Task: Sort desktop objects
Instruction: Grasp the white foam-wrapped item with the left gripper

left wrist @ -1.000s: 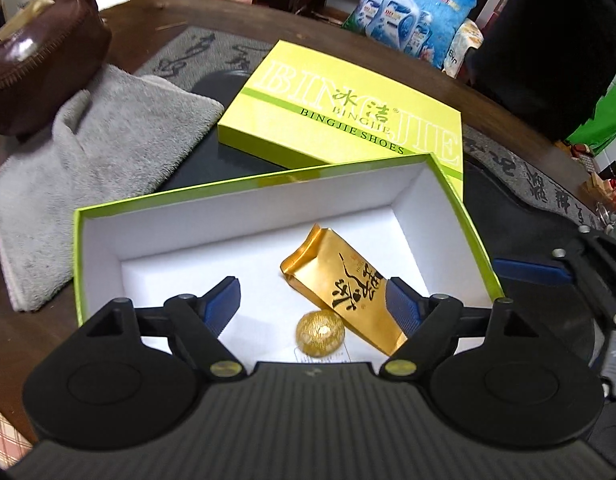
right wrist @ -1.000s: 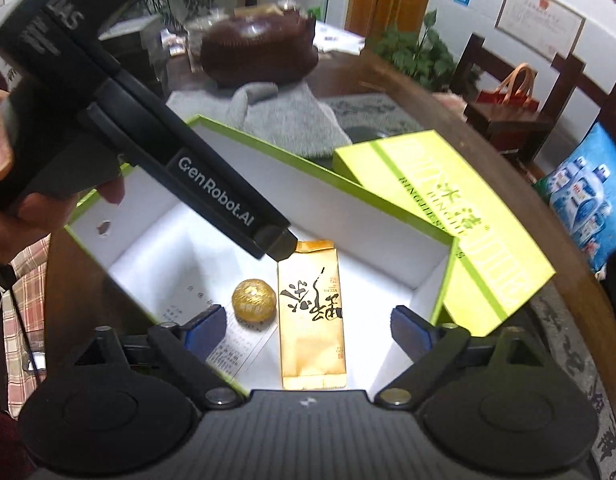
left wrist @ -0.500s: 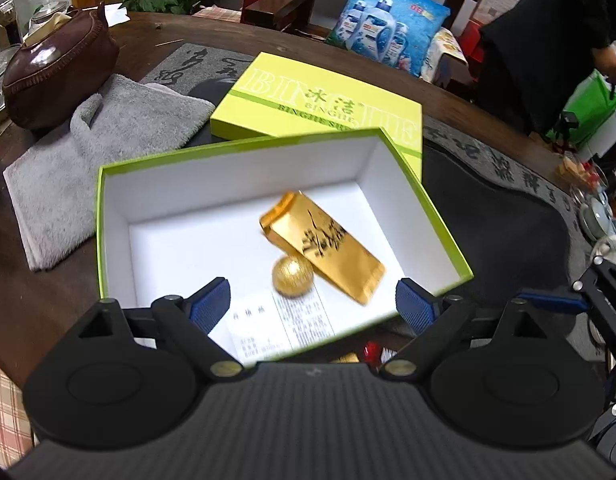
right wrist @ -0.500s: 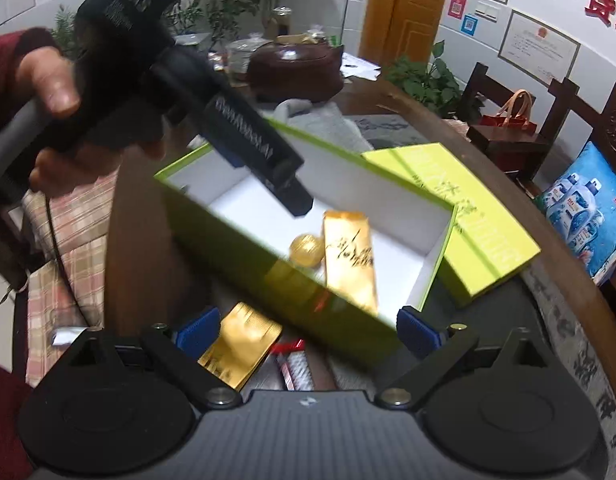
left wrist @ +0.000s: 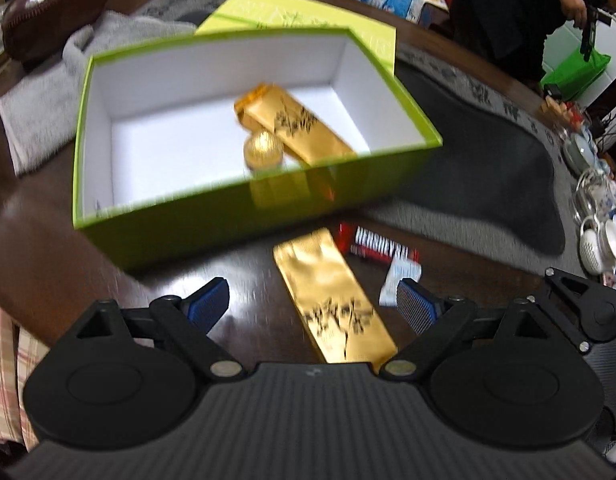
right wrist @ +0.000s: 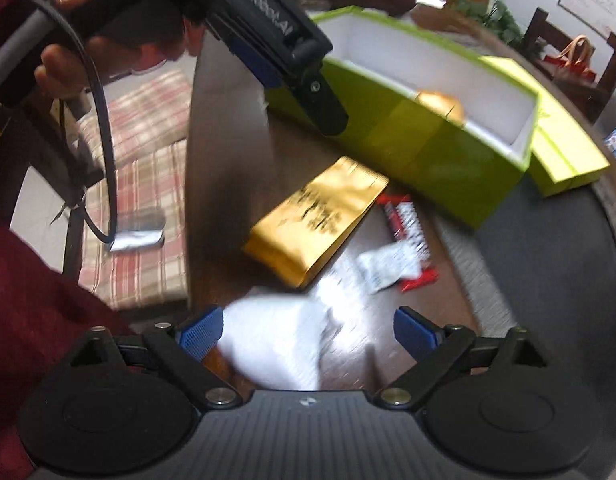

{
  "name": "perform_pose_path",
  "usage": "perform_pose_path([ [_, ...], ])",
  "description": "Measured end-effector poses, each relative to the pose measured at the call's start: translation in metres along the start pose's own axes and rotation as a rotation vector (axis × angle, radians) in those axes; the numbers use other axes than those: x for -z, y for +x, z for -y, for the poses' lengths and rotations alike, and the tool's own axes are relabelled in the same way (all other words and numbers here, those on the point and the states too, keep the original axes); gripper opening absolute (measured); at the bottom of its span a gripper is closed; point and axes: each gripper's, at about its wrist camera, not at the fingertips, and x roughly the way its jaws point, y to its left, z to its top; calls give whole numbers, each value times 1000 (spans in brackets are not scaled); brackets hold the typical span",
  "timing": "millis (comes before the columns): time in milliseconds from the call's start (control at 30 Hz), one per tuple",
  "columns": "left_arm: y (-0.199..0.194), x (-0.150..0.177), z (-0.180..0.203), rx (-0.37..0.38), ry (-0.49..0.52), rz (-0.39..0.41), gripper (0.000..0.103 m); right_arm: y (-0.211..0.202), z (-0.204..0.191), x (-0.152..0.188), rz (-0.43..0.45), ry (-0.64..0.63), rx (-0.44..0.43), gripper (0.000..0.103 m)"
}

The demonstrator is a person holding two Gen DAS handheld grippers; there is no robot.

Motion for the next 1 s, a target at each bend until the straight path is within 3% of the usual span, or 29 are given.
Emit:
perform_pose_path([
  [200, 6, 26, 4, 19, 9, -51, 90, 13, -12, 14, -33, -4, -50, 93],
  [533, 30, 57, 24, 89, 82, -178, 90, 31, -18, 23, -66, -10, -66, 83],
  [1000, 56, 69, 41, 182, 78, -263, 82, 36, -11, 26, -57, 11, -61, 68],
])
